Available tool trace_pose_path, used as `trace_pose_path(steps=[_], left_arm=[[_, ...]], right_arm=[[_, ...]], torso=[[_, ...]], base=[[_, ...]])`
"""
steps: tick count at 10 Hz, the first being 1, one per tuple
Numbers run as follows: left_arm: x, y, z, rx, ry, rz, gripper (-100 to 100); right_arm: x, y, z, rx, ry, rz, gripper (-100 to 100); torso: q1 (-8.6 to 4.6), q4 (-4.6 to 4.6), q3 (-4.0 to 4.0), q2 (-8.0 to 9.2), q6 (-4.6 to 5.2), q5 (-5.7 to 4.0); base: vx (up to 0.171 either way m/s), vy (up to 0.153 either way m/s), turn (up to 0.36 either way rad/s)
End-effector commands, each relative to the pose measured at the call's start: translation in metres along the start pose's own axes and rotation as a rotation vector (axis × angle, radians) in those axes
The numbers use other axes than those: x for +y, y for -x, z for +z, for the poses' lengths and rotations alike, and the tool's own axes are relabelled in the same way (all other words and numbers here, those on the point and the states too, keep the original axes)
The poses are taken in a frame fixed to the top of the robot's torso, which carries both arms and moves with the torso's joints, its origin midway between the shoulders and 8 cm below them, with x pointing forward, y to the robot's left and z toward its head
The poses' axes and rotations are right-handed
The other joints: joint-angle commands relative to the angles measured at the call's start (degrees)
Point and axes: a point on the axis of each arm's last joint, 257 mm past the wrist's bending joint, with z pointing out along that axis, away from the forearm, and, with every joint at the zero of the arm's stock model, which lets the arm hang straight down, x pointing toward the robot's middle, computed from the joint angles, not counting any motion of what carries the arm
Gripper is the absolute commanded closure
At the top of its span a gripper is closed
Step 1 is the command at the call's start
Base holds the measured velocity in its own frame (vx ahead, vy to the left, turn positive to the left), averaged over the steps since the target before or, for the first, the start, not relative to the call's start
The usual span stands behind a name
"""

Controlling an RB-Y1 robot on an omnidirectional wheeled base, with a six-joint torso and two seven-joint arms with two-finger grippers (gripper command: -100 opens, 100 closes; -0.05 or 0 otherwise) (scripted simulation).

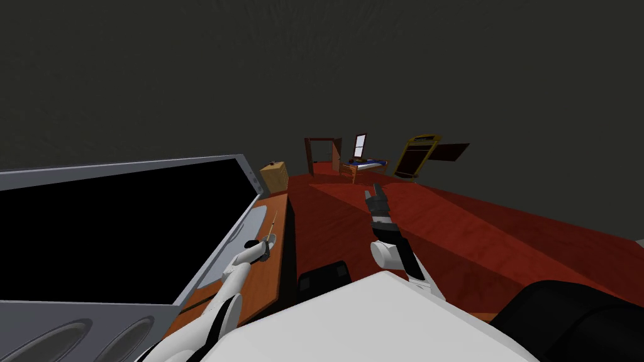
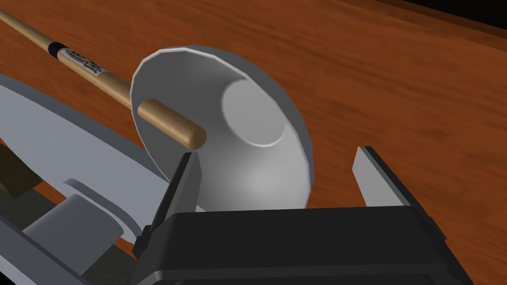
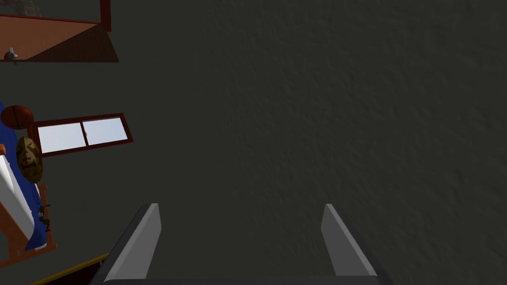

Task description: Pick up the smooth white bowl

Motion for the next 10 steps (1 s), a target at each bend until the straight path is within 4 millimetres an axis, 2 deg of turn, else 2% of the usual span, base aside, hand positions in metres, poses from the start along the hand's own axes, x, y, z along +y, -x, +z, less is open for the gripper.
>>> trace_pose_path(steps=[1,3,4,6,8,9,10], left_arm=[[0.003,0.004,0.003,-0.006,-0.001,-0.014,-100],[0.005,0.005,0.003,-0.007,0.0,-0.016,-100],[0.005,0.006,0.003,-0.008,-0.002,-0.017,100],[0.009,0.006,0.004,-0.008,0.006,-0.019,100],[0.005,0.006,0.003,-0.007,0.0,-0.02,100],[0.006,0.006,0.003,-0.007,0.0,-0.02,0],[-0.003,-0.004,0.0,0.004,0.0,0.007,100]], right_arm=[[0.0,0.0,0.0,0.0,0.0,0.0,0],[0.0,0.0,0.0,0.0,0.0,0.0,0],[0.0,0.0,0.0,0.0,0.0,0.0,0],[0.0,0.0,0.0,0.0,0.0,0.0,0],[0.0,0.0,0.0,0.0,0.0,0.0,0],[0.0,0.0,0.0,0.0,0.0,0.0,0],[0.0,0.0,0.0,0.0,0.0,0.0,0]], torso=[[0.0,0.0,0.0,0.0,0.0,0.0],[-0.05,0.0,0.0,0.0,0.0,-0.01],[-0.09,0.0,0.0,0.0,-0.01,-0.02],[-0.14,0.1,0.03,-0.04,0.05,-0.12],[-0.19,0.01,0.01,0.0,0.02,-0.07],[-0.2,0.02,0.02,0.02,0.02,-0.09],[-0.21,0.02,0.03,0.03,0.02,-0.1]], base=[[-0.002,0.027,-0.075],[-0.002,0.015,-0.049],[0.0,0.0,0.0],[-0.002,0.0,0.004],[0.0,0.0,0.0],[0.0,0.0,0.0],[0.009,-0.029,0.156]])
